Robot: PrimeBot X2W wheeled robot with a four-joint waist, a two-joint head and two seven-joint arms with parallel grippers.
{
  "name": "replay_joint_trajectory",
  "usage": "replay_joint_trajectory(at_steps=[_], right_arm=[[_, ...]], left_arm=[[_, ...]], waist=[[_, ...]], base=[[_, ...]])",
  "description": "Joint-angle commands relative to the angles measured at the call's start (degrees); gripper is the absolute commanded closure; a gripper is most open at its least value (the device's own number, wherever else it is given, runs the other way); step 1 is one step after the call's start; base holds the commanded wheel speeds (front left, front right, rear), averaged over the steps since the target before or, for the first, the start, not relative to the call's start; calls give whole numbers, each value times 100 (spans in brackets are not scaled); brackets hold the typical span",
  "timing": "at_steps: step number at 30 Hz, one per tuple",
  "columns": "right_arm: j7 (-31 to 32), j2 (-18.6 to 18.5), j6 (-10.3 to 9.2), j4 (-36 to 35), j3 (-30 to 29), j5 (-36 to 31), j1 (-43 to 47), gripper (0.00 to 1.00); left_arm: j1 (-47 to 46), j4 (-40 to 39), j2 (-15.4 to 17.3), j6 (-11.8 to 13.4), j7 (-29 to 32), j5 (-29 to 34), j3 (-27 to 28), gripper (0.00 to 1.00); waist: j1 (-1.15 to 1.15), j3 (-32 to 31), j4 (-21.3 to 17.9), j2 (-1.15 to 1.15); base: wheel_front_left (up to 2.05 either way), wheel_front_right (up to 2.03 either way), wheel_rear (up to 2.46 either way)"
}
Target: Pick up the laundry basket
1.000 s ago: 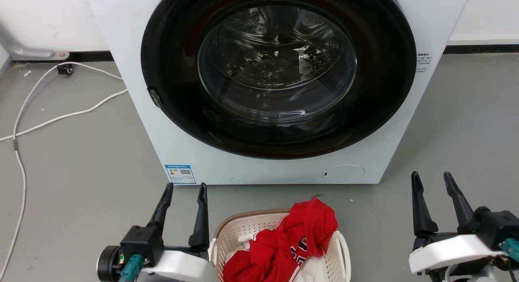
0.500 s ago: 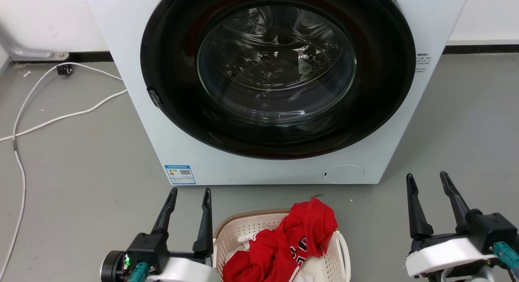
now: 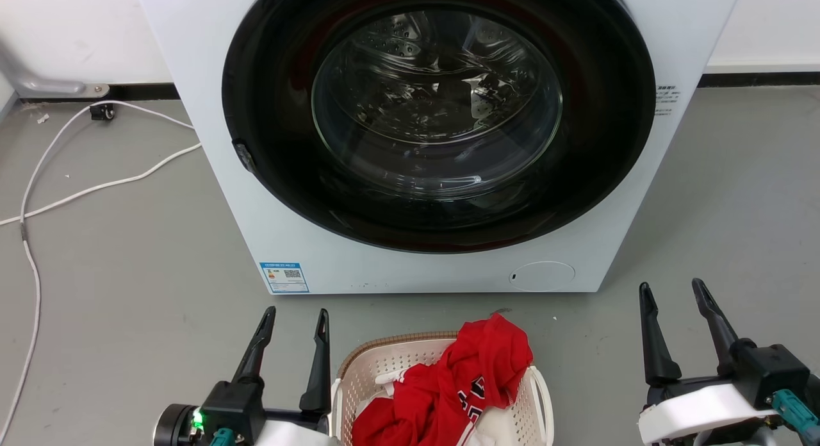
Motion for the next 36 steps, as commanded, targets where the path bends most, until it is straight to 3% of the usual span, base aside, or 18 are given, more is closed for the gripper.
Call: replay_joint_trajectory(at_steps=[1,8,24,29,36], right_arm=[[-57,-7,-2,-31,9,-106,18,0],[-116,-6,-2,-43,27,-363,45,0],[-105,-6,-2,7,72,-300,33,0],[-104,-7,-2,85,29,-337,-63,0],[-91,-5,-2,650,-50,-455,-494,0]], left_arm=[[42,-10,-8,-28,-45,122,7,0],[86,-32,-51,-34,-117,455,26,0],[104,68,-71,-63,-105,335,57,0],[26,217,-71,-43,-105,272,75,0],[-447,787,-70,-54,-105,257,220,0]], waist=[[0,0,-2,0],[0,-5,-3,0],[0,27,-7,0],[0,238,-33,0],[0,1040,-83,0]], base=[[0,0,0],[0,0,0],[0,0,0],[0,0,0],[0,0,0]])
